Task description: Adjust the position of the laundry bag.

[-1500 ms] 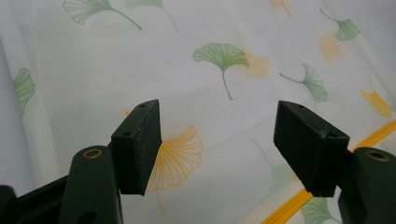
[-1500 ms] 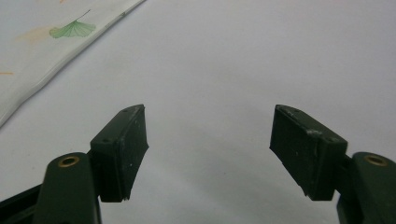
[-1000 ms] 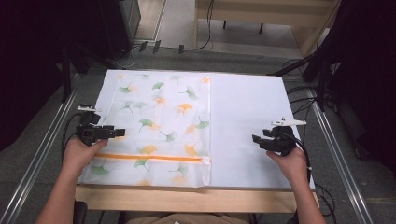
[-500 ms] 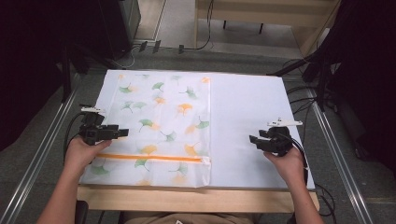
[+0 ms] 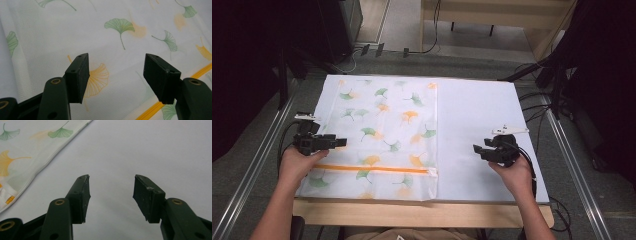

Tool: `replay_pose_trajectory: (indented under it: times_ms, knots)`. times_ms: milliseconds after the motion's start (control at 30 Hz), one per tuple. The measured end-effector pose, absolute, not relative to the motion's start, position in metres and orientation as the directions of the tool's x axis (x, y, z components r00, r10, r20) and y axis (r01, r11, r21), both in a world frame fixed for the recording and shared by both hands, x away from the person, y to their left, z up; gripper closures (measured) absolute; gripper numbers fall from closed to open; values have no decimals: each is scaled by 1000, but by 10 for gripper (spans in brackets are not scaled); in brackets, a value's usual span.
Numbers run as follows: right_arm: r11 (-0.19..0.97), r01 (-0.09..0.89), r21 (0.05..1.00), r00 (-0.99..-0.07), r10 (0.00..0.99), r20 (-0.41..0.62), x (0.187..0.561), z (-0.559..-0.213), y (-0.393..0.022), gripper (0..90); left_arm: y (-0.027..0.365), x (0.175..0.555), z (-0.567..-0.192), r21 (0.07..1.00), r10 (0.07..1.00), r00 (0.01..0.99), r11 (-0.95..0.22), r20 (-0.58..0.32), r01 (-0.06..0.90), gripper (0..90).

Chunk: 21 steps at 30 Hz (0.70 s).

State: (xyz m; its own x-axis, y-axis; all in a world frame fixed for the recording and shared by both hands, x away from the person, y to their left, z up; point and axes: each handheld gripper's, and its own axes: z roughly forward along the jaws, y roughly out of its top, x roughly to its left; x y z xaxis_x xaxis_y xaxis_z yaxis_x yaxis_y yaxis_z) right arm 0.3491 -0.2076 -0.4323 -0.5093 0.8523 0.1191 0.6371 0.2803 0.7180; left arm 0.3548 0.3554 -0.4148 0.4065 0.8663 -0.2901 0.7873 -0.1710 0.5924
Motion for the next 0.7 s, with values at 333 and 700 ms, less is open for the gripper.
replay_pose_trajectory:
  times_ms: [333, 700]
  knots:
    - [293, 647, 704, -520, 845, 125, 349, -435, -205, 491, 358, 354, -411, 604, 869, 391, -143, -302, 784, 348]
    - [303, 638, 708, -534, 836, 123, 345, -432, -194, 501, 374, 352, -404, 609, 899, 361, -146, -247, 780, 370]
